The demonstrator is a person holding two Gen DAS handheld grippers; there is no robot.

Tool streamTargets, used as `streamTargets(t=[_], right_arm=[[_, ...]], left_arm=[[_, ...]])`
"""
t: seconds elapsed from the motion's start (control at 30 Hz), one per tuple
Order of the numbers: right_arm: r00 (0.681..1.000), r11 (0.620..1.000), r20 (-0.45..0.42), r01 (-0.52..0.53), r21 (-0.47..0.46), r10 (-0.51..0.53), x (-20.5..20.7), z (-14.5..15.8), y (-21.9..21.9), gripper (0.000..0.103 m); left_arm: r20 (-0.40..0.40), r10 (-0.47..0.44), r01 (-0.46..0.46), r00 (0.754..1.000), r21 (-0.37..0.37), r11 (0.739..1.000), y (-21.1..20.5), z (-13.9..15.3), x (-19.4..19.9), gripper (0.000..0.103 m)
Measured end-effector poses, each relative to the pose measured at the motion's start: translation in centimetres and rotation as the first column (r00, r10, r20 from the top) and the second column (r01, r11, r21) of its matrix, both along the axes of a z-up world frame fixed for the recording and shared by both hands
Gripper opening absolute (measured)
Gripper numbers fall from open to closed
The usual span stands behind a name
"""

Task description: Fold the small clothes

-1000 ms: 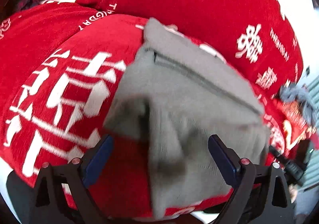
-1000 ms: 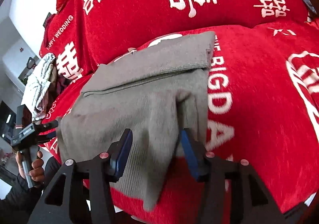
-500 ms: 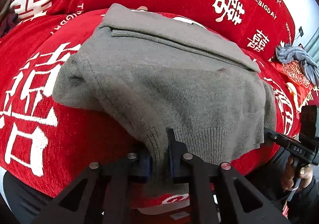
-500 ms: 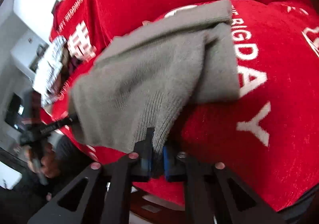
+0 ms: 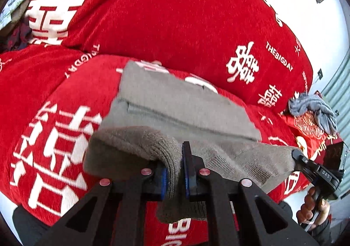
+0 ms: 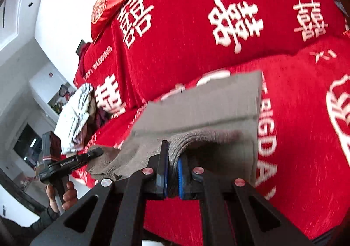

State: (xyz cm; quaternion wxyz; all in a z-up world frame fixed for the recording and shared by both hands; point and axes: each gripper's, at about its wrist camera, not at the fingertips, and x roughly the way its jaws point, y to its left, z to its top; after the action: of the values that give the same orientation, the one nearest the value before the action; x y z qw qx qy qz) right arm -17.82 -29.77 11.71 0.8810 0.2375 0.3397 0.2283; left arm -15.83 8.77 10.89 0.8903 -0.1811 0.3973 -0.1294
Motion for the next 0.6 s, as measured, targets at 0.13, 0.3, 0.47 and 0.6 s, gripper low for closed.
streamTargets(t=[0.13, 0.3, 0.47, 0.6], right_arm=[[0.999, 0.999, 0.013, 0.048, -0.004, -0.048, 1.9, 1.5, 0.0, 0.007], [0.995, 0.995, -0.001, 0.096, 0.0, -0.096, 4.2, 2.1, -0.1, 0.007], [0.994, 0.993, -0.007, 0.109, -0.049, -0.109, 5.9, 2.1, 0.4, 0.007], [0.99, 0.987, -0.028, 0.137, -0.083, -0.139, 7.4, 1.5, 0.3, 0.007]], left_arm=[[0.003, 0.025, -0.025, 1.0, -0.009, 1.0, 0.1, 1.1, 1.9, 0.013], [-0.009, 0.077, -0.078, 0.997, -0.014, 0.997, 0.5, 1.5, 4.8, 0.013], [-0.022, 0.087, -0.086, 0.996, 0.016, 0.996, 0.0, 1.1, 6.8, 0.013], [-0.04, 0.085, -0.084, 0.996, 0.043, 0.996, -0.8, 0.4, 8.3, 0.013]])
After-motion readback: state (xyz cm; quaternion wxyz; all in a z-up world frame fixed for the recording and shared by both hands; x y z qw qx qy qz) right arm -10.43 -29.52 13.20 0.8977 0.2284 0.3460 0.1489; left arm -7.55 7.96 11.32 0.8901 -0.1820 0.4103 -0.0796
